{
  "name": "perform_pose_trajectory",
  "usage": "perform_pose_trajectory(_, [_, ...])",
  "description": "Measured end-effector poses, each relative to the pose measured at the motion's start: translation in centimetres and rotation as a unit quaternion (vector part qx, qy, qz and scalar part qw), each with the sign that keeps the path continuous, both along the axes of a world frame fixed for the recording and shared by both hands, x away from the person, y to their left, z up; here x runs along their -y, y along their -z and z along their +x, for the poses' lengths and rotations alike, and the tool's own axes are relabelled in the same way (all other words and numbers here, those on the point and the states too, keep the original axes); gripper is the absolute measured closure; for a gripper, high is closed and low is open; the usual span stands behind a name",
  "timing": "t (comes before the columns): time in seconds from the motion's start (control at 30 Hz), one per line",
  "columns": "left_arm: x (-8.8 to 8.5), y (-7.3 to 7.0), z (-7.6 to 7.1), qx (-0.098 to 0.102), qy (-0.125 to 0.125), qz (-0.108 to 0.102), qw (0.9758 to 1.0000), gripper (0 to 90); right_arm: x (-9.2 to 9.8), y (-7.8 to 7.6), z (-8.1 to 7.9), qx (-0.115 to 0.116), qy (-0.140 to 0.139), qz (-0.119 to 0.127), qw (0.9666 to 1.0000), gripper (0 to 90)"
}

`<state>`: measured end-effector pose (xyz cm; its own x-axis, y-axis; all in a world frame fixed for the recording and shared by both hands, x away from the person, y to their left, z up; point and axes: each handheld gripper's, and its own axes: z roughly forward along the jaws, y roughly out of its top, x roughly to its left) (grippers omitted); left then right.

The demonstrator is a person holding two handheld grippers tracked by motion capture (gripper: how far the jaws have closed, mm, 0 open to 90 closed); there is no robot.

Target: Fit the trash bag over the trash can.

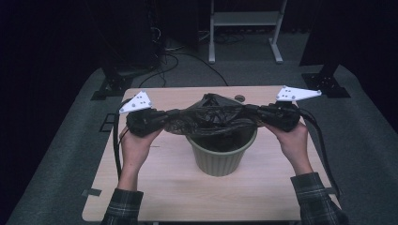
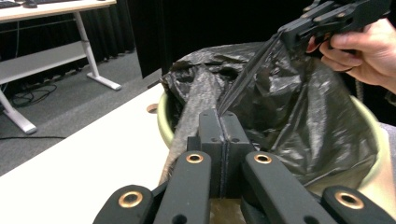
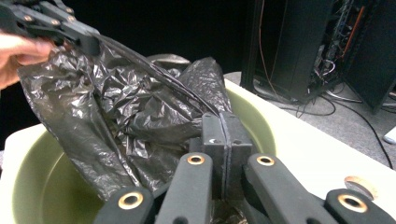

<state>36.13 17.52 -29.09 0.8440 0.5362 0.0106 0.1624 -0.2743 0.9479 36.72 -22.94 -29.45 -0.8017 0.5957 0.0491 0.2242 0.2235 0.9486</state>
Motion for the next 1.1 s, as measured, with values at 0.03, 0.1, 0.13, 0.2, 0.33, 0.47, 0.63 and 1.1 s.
perform_pose_trajectory(0.03, [0.1, 0.1, 0.3, -0.001, -0.001, -0.001, 1.0, 89.7, 0.1, 0.0, 0.2, 0.0, 0.001, 0.002, 1.0, 89.7])
perform_pose_trajectory(0.1, [0.3, 0.6, 1.1, -0.006, 0.0, -0.003, 1.0, 89.7, 0.3, 0.1, 0.6, -0.002, 0.005, 0.007, 1.0, 89.5])
perform_pose_trajectory(0.13, [0.3, 0.7, 1.4, -0.007, 0.0, -0.003, 1.0, 89.6, 0.4, 0.1, 0.8, -0.003, 0.007, 0.009, 0.9999, 89.4])
perform_pose_trajectory(0.2, [0.6, 1.0, 2.1, -0.012, 0.001, -0.003, 0.9999, 89.6, 0.5, 0.3, 1.4, -0.006, 0.013, 0.009, 0.9999, 88.3])
perform_pose_trajectory(0.33, [1.1, 1.5, 3.5, -0.02, 0.002, -0.002, 0.9998, 89.6, 1.0, 0.6, 2.4, -0.016, 0.02, 0.018, 0.9995, 87.6])
perform_pose_trajectory(0.47, [1.5, 1.8, 4.8, -0.026, 0.0, -0.002, 0.9997, 89.6, 1.3, 1.2, 3.9, -0.03, 0.029, 0.032, 0.9986, 89.3])
perform_pose_trajectory(0.63, [1.9, 2.5, 6.0, -0.034, -0.005, -0.002, 0.9994, 89.6, 1.3, 1.8, 5.1, -0.044, 0.042, 0.037, 0.9975, 89.7])
perform_pose_trajectory(1.1, [2.5, 5.5, 8.8, -0.097, -0.019, 0.008, 0.9951, 89.7, 0.7, 4.6, 8.0, -0.103, 0.079, 0.007, 0.9915, 90.0])
